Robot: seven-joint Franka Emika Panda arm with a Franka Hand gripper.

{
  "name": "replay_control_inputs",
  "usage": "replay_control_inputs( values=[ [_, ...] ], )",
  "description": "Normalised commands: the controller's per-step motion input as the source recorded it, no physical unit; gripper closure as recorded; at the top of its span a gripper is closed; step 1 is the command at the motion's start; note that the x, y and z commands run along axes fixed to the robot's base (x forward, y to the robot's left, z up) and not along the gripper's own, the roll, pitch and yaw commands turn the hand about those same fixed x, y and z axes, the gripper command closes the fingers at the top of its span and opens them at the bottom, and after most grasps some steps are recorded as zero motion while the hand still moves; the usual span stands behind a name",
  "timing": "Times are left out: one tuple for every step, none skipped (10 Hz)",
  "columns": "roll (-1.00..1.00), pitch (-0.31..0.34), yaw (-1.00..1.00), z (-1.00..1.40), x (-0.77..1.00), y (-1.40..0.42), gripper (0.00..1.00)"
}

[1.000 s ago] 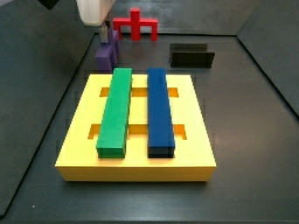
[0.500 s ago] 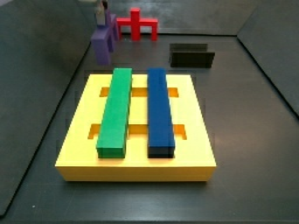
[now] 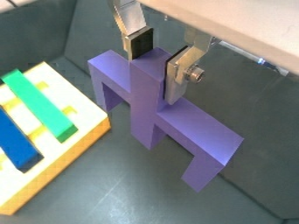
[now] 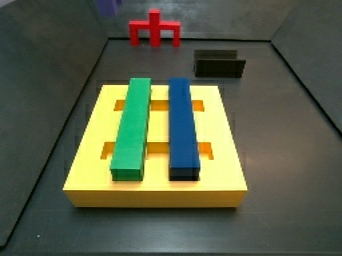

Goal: Pick up the purple object. Move up. Move to above the board. Insert the purple object.
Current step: Move to above the board.

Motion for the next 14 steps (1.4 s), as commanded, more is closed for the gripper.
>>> replay_control_inputs(
  values=[
    [-0.02, 0.113, -0.01, 0.39, 0.06, 0.00, 1.00],
    [-0.02, 0.094, -0.01, 0.18, 0.07, 0.00, 1.00],
    [0.00, 0.030, 1.00, 0.26, 0.74, -1.40, 1.00],
    [0.00, 0.030, 1.00, 0.25, 0.73, -1.40, 1.00],
    [0.01, 0.047, 1.00, 0.22, 0.79, -1.40, 1.00],
    [0.00, 0.051, 1.00, 0.23, 0.82, -1.40, 1.00],
    [0.01, 0.058, 1.00, 0.25, 0.81, -1.40, 1.00],
    [0.01, 0.062, 1.00, 0.26, 0.79, -1.40, 1.00],
    [0.01, 0.077, 1.00, 0.17, 0.58, -0.89, 1.00],
    [0.01, 0.082, 1.00, 0.13, 0.45, -0.65, 1.00],
    [0.02, 0.083, 1.00, 0.09, 0.24, -0.35, 1.00],
    [0.02, 0.083, 1.00, 0.06, 0.15, -0.22, 1.00],
    [0.03, 0.089, 1.00, 0.04, 0.10, -0.12, 1.00],
    [0.03, 0.094, 1.00, 0.03, 0.10, -0.10, 1.00]
  ],
)
